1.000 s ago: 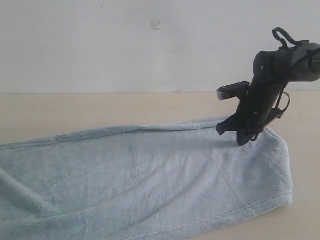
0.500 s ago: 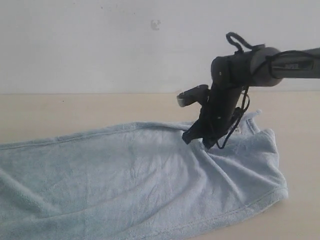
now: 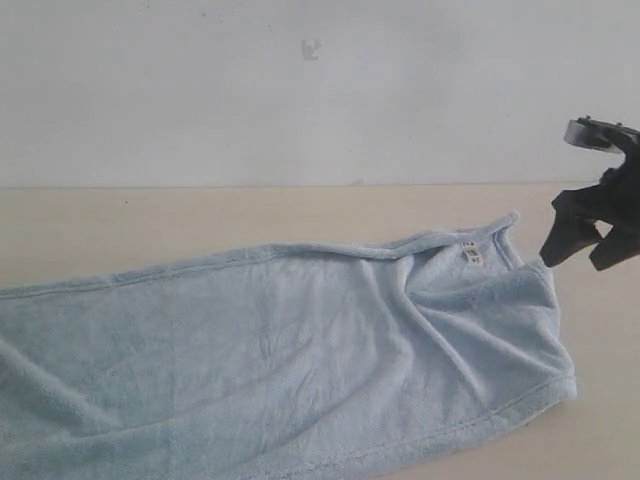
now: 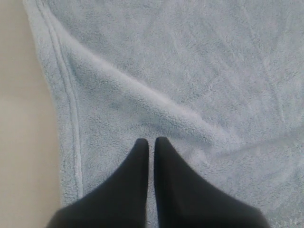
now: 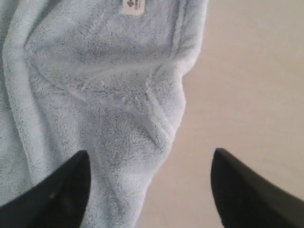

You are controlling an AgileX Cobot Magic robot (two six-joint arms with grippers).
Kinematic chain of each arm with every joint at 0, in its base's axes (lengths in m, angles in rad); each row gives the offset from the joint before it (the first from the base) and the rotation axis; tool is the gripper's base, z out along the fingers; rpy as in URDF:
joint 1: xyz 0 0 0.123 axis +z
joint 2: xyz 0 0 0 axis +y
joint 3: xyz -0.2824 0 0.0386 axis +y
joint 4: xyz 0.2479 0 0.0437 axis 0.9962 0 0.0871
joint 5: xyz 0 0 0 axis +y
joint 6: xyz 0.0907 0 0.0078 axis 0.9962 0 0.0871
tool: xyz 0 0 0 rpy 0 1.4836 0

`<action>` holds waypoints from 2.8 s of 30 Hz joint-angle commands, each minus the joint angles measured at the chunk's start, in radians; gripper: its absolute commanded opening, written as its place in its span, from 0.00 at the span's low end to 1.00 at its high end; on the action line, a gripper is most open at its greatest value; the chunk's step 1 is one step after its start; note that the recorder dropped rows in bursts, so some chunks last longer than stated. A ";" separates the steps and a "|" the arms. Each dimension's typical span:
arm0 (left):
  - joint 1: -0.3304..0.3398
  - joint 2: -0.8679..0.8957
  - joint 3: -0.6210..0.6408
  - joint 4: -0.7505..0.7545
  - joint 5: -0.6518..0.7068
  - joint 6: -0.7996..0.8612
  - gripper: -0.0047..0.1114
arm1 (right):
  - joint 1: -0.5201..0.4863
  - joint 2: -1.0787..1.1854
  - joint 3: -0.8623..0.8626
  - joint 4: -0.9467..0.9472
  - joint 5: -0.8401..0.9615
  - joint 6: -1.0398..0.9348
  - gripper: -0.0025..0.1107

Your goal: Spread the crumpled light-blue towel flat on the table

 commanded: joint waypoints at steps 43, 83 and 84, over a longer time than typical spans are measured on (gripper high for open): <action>-0.002 -0.012 -0.003 -0.130 -0.017 0.101 0.08 | 0.442 -0.124 0.058 -0.334 -0.136 0.199 0.05; -0.002 -0.012 -0.003 -0.235 -0.016 0.195 0.08 | 0.386 -0.169 0.411 -0.092 -0.265 0.169 0.52; -0.002 -0.012 -0.003 -0.235 -0.016 0.195 0.08 | 0.386 -0.161 0.411 -0.065 -0.273 0.155 0.52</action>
